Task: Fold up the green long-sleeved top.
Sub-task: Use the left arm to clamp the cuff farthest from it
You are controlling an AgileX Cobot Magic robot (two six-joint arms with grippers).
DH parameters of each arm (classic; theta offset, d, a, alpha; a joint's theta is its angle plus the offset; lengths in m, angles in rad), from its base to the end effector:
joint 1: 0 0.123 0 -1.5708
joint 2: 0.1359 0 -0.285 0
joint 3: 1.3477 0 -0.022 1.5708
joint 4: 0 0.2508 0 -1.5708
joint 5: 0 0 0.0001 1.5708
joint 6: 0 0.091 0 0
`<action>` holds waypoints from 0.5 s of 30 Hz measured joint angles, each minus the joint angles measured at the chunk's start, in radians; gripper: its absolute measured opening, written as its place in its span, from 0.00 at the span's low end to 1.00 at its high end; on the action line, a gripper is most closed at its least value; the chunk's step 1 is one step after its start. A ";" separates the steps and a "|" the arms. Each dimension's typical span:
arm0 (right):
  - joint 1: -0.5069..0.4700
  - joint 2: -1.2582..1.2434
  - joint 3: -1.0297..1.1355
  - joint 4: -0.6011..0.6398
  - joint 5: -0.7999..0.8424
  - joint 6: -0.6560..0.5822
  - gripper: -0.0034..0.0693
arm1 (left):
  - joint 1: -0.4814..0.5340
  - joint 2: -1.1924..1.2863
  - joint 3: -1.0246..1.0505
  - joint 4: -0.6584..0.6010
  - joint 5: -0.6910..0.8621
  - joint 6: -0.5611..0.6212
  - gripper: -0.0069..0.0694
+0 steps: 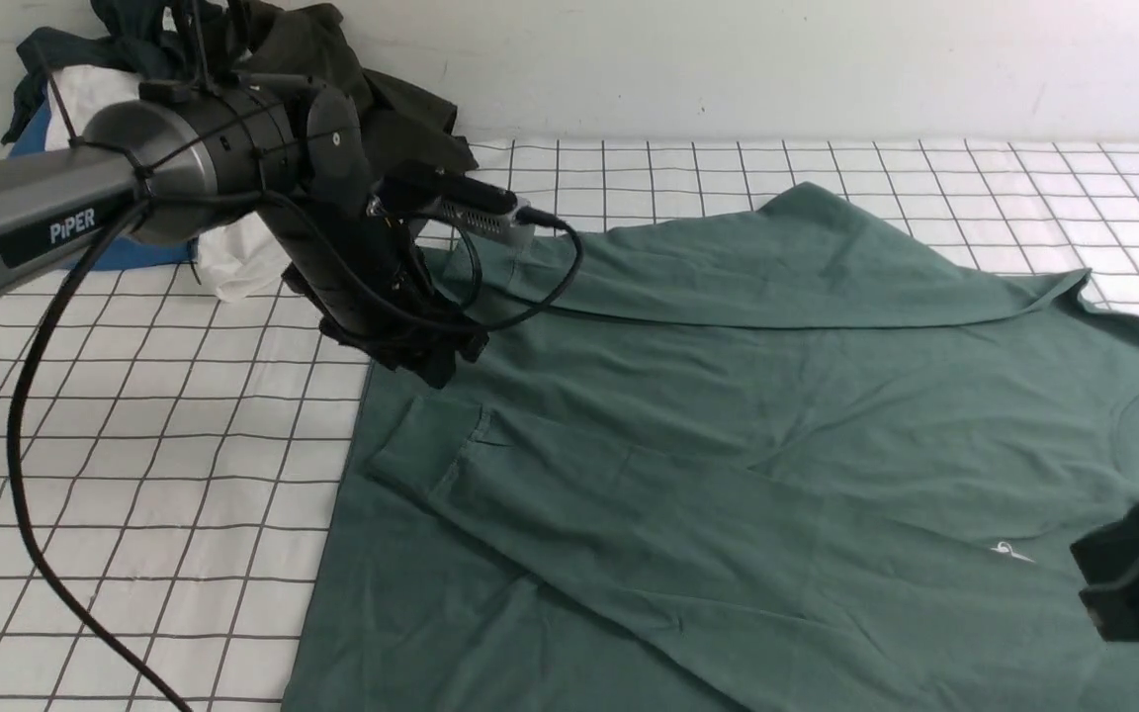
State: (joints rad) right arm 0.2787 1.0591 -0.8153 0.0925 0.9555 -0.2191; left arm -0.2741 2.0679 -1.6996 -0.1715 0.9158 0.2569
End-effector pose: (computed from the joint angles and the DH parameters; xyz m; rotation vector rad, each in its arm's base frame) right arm 0.1777 0.0580 0.2894 -0.6142 2.6115 0.1367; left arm 0.4290 -0.1334 0.2206 0.6190 2.6914 -0.2199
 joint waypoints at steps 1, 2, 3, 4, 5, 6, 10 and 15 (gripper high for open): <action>0.000 0.010 -0.009 -0.001 0.000 0.000 0.03 | 0.002 0.004 -0.008 0.000 0.002 -0.003 0.61; 0.000 0.049 -0.044 -0.006 0.000 0.000 0.03 | 0.012 0.020 -0.063 -0.001 0.013 -0.008 0.67; 0.000 0.073 -0.064 -0.007 0.000 0.000 0.03 | 0.019 0.032 -0.105 -0.002 0.016 -0.013 0.70; 0.000 0.103 -0.090 -0.009 0.000 0.000 0.03 | 0.029 0.054 -0.146 -0.007 0.017 -0.022 0.72; 0.000 0.139 -0.126 -0.010 0.000 0.000 0.03 | 0.040 0.075 -0.196 -0.012 0.014 -0.038 0.73; 0.000 0.169 -0.150 -0.010 -0.001 0.000 0.03 | 0.048 0.100 -0.235 -0.012 0.005 -0.058 0.74; 0.000 0.264 -0.212 -0.008 -0.002 0.001 0.03 | 0.072 0.209 -0.354 -0.016 -0.063 -0.137 0.74; 0.000 0.355 -0.230 -0.003 0.007 0.001 0.03 | 0.085 0.353 -0.457 -0.030 -0.167 -0.225 0.74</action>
State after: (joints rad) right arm 0.2787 1.4137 -1.0454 0.0898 0.9629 -0.2183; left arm -0.1891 2.4212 -2.1564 -0.2014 0.7487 0.0319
